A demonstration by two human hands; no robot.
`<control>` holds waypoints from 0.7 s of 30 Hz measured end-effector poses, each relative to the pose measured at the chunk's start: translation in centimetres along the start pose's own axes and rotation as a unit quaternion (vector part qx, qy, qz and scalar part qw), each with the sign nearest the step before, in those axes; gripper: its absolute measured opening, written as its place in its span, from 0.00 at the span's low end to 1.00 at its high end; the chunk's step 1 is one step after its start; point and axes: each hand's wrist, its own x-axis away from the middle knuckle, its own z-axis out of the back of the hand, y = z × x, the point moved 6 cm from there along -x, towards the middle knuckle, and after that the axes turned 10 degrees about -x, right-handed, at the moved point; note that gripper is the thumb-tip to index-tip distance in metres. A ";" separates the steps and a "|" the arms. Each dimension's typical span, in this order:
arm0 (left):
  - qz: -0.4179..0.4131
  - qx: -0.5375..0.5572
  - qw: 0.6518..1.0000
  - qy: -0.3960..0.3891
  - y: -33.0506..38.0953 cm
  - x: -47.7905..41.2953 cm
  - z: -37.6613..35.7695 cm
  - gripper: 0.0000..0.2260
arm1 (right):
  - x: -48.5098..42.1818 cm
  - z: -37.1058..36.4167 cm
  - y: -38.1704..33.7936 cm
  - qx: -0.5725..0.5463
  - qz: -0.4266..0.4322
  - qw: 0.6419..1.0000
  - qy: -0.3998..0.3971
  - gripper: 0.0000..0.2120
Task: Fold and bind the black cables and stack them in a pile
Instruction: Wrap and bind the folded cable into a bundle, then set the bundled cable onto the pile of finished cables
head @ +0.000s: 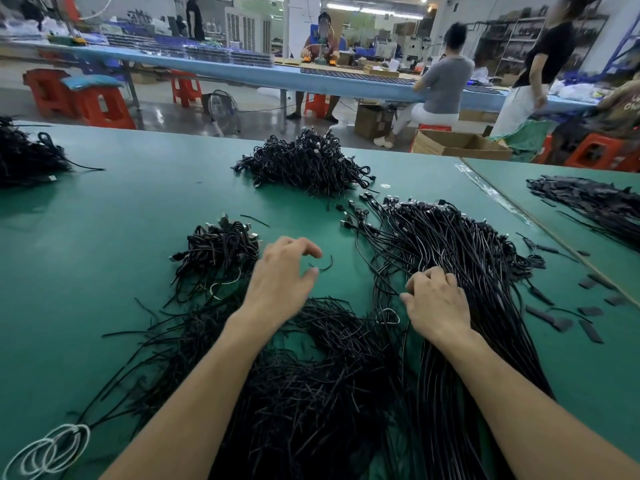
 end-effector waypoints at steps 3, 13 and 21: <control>-0.016 0.038 0.999 -0.013 1.4 1.1 -0.9 0.11 | 0.3 -1.4 -0.3 0.034 0.001 0.999 -0.029 0.14; -0.069 0.007 0.996 -0.057 2.2 1.4 -2.7 0.26 | 2.0 2.7 -7.4 -0.404 0.121 0.900 -0.108 0.06; 0.089 0.177 0.971 0.132 -2.4 -0.2 0.9 0.15 | 4.5 8.0 -8.6 -0.502 0.174 0.840 -0.110 0.06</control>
